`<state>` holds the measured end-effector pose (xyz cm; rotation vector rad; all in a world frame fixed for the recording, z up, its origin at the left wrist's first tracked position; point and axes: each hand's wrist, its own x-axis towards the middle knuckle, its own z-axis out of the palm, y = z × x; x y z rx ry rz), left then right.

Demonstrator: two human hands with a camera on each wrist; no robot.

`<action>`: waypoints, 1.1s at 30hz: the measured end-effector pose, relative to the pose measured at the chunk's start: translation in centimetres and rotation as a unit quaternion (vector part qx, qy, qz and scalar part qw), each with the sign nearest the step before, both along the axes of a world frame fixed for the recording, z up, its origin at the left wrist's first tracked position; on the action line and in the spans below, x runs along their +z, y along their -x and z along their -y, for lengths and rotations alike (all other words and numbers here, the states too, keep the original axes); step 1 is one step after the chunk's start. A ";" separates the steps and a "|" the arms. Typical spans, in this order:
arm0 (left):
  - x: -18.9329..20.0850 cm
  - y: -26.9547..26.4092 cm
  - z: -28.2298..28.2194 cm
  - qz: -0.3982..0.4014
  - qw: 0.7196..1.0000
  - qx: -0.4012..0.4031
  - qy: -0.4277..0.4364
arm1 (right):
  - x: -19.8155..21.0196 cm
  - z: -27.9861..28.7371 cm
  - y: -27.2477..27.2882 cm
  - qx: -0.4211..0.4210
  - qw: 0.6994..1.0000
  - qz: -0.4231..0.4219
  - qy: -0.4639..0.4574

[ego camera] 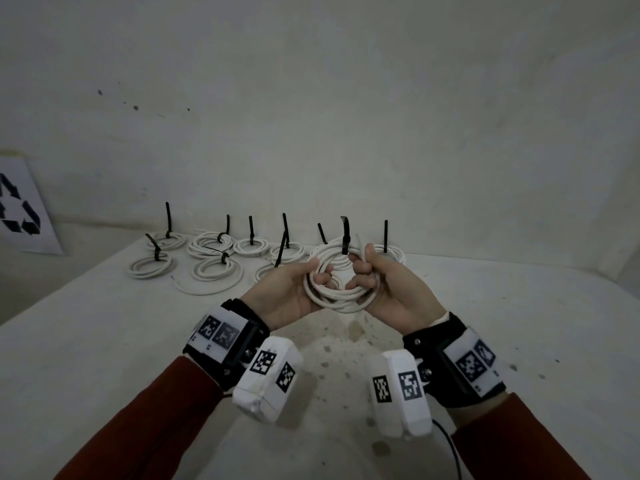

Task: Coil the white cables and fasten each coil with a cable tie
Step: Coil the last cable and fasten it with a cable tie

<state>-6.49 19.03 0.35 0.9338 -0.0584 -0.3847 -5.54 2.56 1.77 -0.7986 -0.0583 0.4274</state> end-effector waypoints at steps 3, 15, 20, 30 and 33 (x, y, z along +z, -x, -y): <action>0.6 0.2 0.6 -0.009 0.999 -0.021 0.032 | 0.8 0.1 0.6 0.010 1.000 0.015 -0.006; 0.7 1.0 1.1 0.106 0.994 0.012 -0.040 | 1.2 0.1 1.2 -0.031 0.994 0.072 0.074; 0.9 1.4 0.8 0.178 0.956 0.101 -0.212 | 0.8 0.0 1.2 -0.070 0.981 0.132 0.120; 1.4 1.8 0.4 0.211 0.935 0.128 -0.255 | 0.4 0.3 1.2 -0.107 0.949 0.234 0.183; 1.8 1.6 0.2 0.147 0.972 0.092 -0.158 | 0.1 0.1 1.1 -0.110 0.953 0.220 0.175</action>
